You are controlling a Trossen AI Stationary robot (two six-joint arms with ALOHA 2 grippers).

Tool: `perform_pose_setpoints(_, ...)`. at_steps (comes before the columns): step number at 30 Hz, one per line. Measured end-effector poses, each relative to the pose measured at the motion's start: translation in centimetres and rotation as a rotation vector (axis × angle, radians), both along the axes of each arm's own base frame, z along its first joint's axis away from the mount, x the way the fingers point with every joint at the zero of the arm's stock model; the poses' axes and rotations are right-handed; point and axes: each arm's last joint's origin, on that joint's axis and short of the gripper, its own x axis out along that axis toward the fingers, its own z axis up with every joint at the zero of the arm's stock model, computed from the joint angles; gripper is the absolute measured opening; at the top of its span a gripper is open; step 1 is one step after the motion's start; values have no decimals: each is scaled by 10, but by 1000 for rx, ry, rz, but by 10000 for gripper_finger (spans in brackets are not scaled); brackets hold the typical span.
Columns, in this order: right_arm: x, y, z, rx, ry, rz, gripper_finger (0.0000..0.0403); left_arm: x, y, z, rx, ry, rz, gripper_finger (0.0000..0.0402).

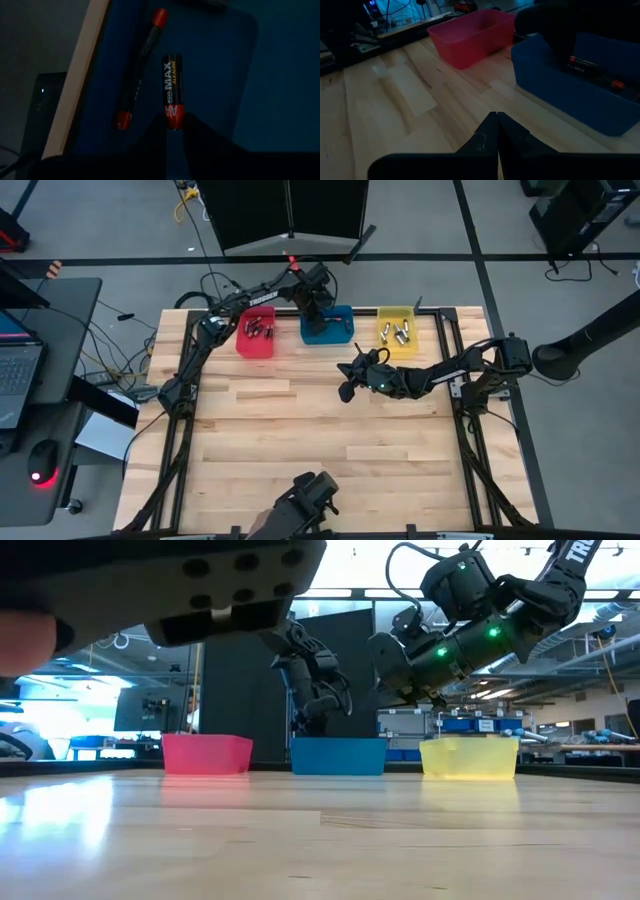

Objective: Sort batteries
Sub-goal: Put the orange battery into the blue bin

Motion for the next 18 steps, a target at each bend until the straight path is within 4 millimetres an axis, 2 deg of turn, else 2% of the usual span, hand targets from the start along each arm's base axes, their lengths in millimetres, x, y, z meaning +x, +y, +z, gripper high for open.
perform_pose_setpoints(5, 0, 0, 0, 0, 1, 0, 7, 0, 2, -4, 6, 11, 5, 42)
perform_pose_setpoints(12, 0, 0, -1, 1, 12, 0, 7, 0, 4, -23, -18, 49, 9, 42)
perform_pose_setpoints(18, -1, 0, -1, 1, 16, 1, 7, 1, 5, -22, -8, 44, 10, 42)
